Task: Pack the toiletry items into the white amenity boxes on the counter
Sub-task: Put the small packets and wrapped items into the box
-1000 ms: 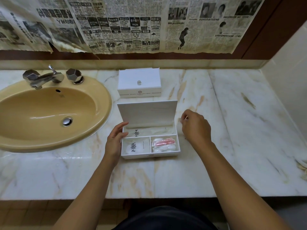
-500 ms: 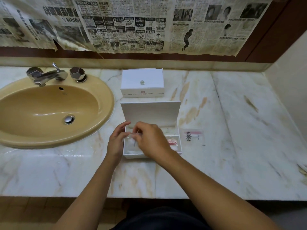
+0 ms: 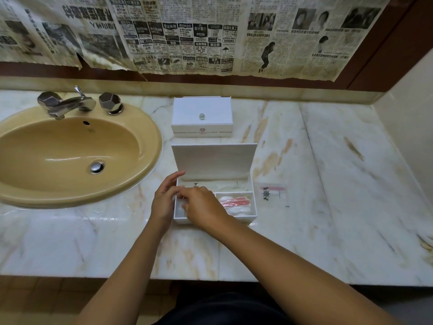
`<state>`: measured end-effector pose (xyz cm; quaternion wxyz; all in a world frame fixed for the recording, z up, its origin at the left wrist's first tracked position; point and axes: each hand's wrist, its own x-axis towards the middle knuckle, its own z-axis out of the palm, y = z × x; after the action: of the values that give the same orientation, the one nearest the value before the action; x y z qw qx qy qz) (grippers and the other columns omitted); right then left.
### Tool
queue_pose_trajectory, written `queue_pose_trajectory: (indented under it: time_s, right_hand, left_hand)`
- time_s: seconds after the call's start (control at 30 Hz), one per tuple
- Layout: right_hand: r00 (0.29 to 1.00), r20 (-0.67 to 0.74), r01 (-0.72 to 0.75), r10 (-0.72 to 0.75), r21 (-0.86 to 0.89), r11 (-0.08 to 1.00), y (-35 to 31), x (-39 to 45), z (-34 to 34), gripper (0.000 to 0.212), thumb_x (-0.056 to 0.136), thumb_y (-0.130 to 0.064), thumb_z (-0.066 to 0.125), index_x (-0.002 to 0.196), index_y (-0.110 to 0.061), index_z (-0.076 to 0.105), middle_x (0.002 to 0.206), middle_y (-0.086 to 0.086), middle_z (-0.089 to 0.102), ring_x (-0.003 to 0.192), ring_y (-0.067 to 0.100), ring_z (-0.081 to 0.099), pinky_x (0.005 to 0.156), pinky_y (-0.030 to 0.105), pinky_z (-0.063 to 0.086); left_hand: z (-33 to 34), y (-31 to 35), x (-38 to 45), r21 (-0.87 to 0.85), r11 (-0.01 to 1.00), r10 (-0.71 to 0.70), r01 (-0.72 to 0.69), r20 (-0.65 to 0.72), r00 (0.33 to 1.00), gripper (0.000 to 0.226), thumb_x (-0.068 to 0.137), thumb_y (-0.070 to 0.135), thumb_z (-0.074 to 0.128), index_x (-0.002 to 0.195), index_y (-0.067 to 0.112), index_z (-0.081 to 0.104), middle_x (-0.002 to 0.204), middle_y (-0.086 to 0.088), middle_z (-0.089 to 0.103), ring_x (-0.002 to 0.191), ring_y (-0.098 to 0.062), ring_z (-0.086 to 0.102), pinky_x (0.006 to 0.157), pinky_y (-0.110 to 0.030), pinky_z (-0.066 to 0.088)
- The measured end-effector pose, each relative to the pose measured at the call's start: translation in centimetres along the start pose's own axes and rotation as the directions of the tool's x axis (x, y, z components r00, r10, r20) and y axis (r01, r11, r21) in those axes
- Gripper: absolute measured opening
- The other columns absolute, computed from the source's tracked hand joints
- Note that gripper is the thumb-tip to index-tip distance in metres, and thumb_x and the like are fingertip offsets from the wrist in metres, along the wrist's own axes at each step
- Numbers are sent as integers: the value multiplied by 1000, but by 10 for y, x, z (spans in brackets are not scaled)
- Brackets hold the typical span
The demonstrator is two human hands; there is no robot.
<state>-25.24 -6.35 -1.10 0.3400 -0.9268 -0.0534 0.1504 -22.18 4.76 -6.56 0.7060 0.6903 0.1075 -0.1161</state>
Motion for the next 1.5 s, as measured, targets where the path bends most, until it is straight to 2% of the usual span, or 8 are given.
queue_pose_trajectory:
  time_s: [0.1, 0.23, 0.47, 0.87, 1.03, 1.17, 1.33, 1.5]
  right_hand:
    - [996, -15, 91, -93, -114, 989, -3, -9, 1, 40, 86, 3, 56, 124, -11, 59, 114, 14, 64, 102, 31, 61, 82, 33, 46]
    - [981, -108, 141, -161, -173, 975, -8, -18, -5, 34, 89, -3, 55, 123, -7, 58, 116, 11, 59, 101, 27, 59, 82, 34, 45]
    - [993, 119, 30, 6, -303, 953, 3, -23, 0, 54, 93, -49, 51, 123, -4, 55, 124, 14, 50, 115, 29, 48, 90, 40, 42]
    - [987, 161, 52, 10, -375, 925, 4, -15, 5, 69, 91, -63, 42, 131, -7, 52, 138, 15, 46, 127, 29, 40, 101, 42, 35]
    - [991, -98, 79, -96, -164, 983, 8, -17, -19, 42, 93, -43, 53, 121, -13, 62, 118, 9, 62, 113, 25, 52, 90, 37, 45]
    - [922, -387, 13, 8, 53, 998, 20, -9, -52, 23, 90, -26, 57, 106, -14, 69, 102, 3, 66, 97, 19, 58, 82, 29, 46]
    - [808, -555, -92, 197, 211, 973, 60, -12, -85, 20, 90, -12, 54, 102, -12, 69, 98, 0, 67, 86, 15, 60, 78, 25, 47]
    - [761, -560, -227, 329, 245, 943, 102, -20, -80, 17, 91, -8, 52, 99, -14, 65, 99, 0, 62, 80, 12, 55, 72, 23, 44]
  left_hand:
    - [1, 1, 0, -1, 1000, 21, -21, 18, 1000, 40, 93, -3, 47, 114, 25, 66, 120, 11, 62, 118, 4, 51, 78, -3, 44]
    - [0, -2, 2, 21, 999, 28, -28, 23, 999, 42, 93, -2, 46, 113, 29, 67, 119, 17, 62, 105, 23, 51, 76, -1, 43]
    - [-6, -7, 4, 44, 999, -9, 7, 45, 999, 40, 77, 19, 58, 110, 36, 71, 127, 2, 65, 122, -18, 58, 109, -46, 42]
    - [-7, -6, 4, 57, 998, 20, -23, 52, 998, 41, 86, 5, 55, 109, 35, 72, 128, 3, 64, 126, -19, 55, 110, -45, 40]
    - [-4, -4, 2, 55, 998, 14, -16, 28, 1000, 43, 89, 1, 51, 110, 33, 69, 124, 9, 63, 114, 8, 53, 102, -23, 39]
    - [-3, -5, 3, 63, 998, 7, -8, 23, 1000, 41, 89, 1, 52, 109, 32, 69, 116, 8, 64, 100, 13, 57, 88, -15, 40]
    - [-5, -8, 5, 87, 996, -17, 15, 18, 1000, 37, 81, 18, 59, 107, 42, 70, 120, 8, 65, 121, -3, 54, 110, -36, 39]
    - [-10, -12, 9, 88, 996, -31, 27, 41, 999, 43, 74, 27, 59, 114, 41, 68, 123, 4, 64, 127, -25, 53, 112, -53, 36]
